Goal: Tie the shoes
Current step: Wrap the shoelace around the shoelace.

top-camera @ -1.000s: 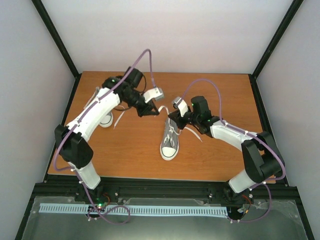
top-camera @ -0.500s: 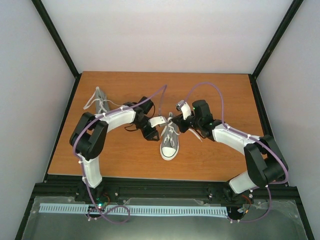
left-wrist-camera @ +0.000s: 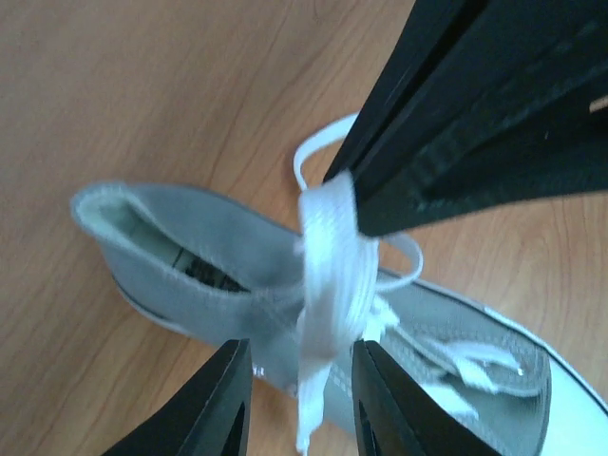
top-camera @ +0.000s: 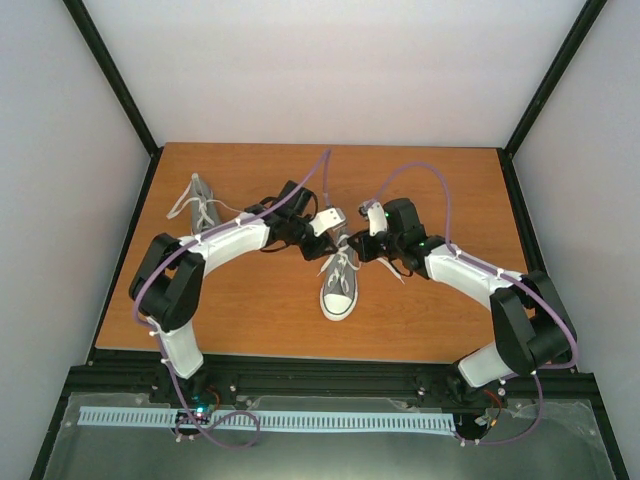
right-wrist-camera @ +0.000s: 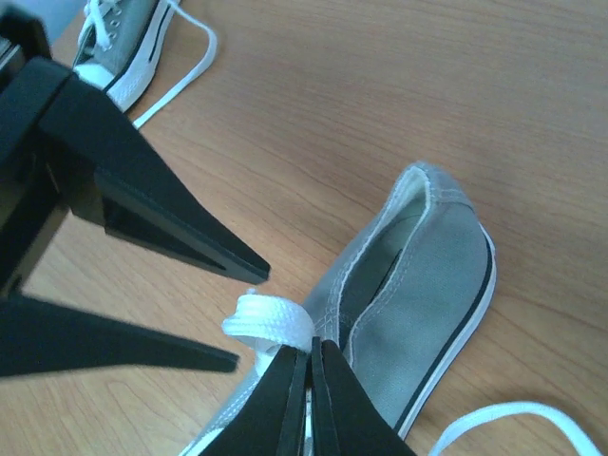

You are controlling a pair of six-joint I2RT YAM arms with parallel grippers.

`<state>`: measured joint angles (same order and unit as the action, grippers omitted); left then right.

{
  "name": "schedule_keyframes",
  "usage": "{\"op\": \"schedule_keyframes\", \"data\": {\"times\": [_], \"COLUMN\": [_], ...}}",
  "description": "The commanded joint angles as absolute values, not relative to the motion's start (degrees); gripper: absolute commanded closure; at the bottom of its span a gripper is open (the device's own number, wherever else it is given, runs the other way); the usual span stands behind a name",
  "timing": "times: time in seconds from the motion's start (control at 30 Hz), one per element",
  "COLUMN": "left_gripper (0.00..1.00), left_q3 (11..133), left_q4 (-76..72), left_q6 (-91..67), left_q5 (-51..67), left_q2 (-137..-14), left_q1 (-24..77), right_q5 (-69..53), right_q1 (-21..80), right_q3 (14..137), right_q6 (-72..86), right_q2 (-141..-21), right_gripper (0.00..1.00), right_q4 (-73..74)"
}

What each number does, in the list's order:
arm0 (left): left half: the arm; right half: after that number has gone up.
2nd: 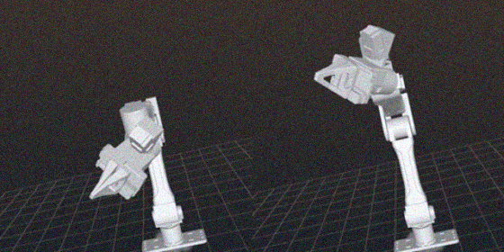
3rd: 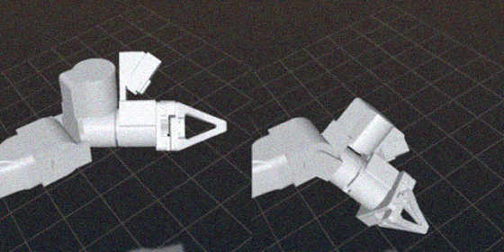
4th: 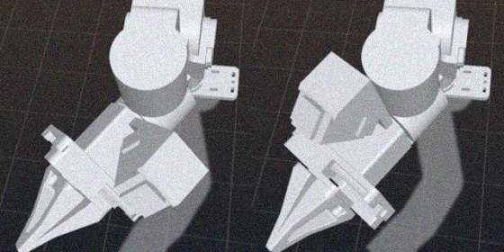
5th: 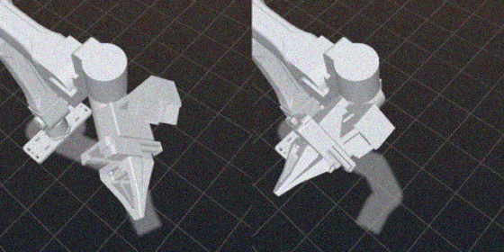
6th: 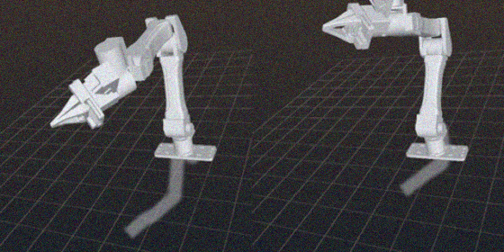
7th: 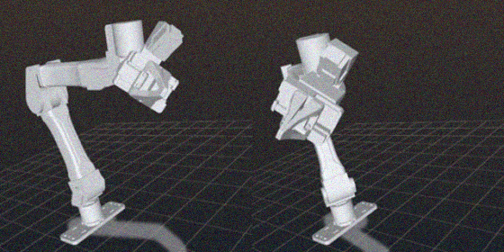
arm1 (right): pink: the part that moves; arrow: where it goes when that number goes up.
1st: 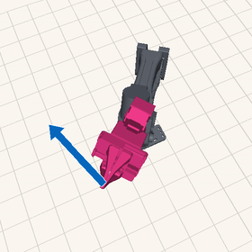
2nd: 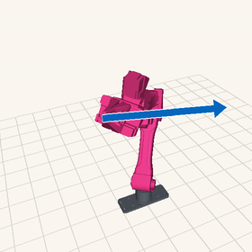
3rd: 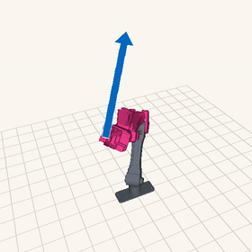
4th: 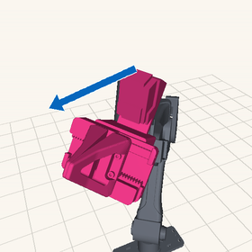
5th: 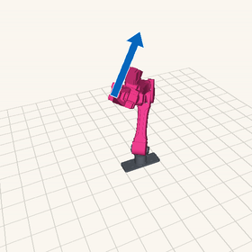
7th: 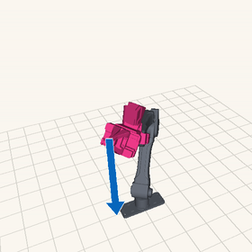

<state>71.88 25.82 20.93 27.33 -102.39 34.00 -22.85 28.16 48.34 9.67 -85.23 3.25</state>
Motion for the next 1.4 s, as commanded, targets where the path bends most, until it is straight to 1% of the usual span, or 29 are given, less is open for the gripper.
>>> {"op": "schedule_keyframes", "data": {"times": [0.0, 0.13, 0.27, 0.43, 0.67, 0.7, 0.77, 0.8, 0.83, 0.9, 1.03, 1.13, 1.23, 1.37], "left_gripper": [0.68, 0.69, 0.80, 0.87, 0.87, 0.88, 0.96, 0.99, 0.99, 0.99, 0.99, 0.99, 0.99, 0.99], "left_q3": [71.16, 71.19, 71.10, 70.97, 70.44, 70.33, 70.23, 70.22, 70.22, 70.38, 70.95, 71.40, 71.76, 72.15], "left_q4": [16.47, 14.23, 13.28, 12.82, 13.72, 13.78, 13.80, 13.80, 13.88, 14.03, 14.78, 15.40, 16.04, 16.97], "left_q6": [17.51, 17.64, 19.10, 19.43, 18.85, 18.89, 18.70, 18.46, 18.25, 18.02, 18.26, 18.41, 18.58, 18.88], "left_q5": [25.08, 21.40, 18.59, 18.15, 20.83, 21.15, 21.42, 21.58, 21.76, 21.72, 21.30, 21.14, 21.13, 20.95], "left_q2": [-102.82, -103.67, -105.11, -105.51, -105.44, -105.53, -105.64, -105.57, -105.56, -105.47, -105.39, -105.39, -105.42, -105.30], "left_q1": [36.71, 37.80, 38.86, 39.36, 39.99, 39.99, 39.99, 39.95, 40.00, 39.99, 39.98, 39.99, 39.98, 39.99], "right_q5": [-19.94, -19.33, -19.54, -19.20, -18.57, -18.41, -18.03, -17.83, -17.39, -14.81, -3.35, 2.13, 2.51, 0.75], "right_q1": [27.93, 27.89, 27.86, 27.93, 27.86, 27.86, 27.86, 27.86, 27.86, 27.80, 27.44, 26.12, 24.72, 24.70], "right_q3": [50.79, 52.08, 52.71, 52.56, 52.73, 52.71, 52.80, 52.86, 53.09, 54.11, 54.99, 53.49, 52.37, 52.80], "right_q6": [20.32, 24.40, 25.11, 25.36, 26.17, 26.22, 26.06, 25.91, 25.66, 24.57, 20.66, 19.25, 17.74, 15.50], "right_q2": [-84.89, -85.70, -86.22, -86.07, -85.84, -85.79, -85.63, -85.56, -85.48, -85.01, -81.14, -78.59, -80.34, -86.61], "right_gripper": [0.97, 0.97, 0.97, 0.97, 0.97, 0.97, 0.97, 0.97, 0.97, 0.85, 0.63, 0.51, 0.44, 0.40], "right_q4": [4.92, 5.98, 6.34, 6.41, 6.55, 6.66, 7.11, 7.43, 8.22, 12.29, 22.61, 29.01, 34.50, 39.52]}}
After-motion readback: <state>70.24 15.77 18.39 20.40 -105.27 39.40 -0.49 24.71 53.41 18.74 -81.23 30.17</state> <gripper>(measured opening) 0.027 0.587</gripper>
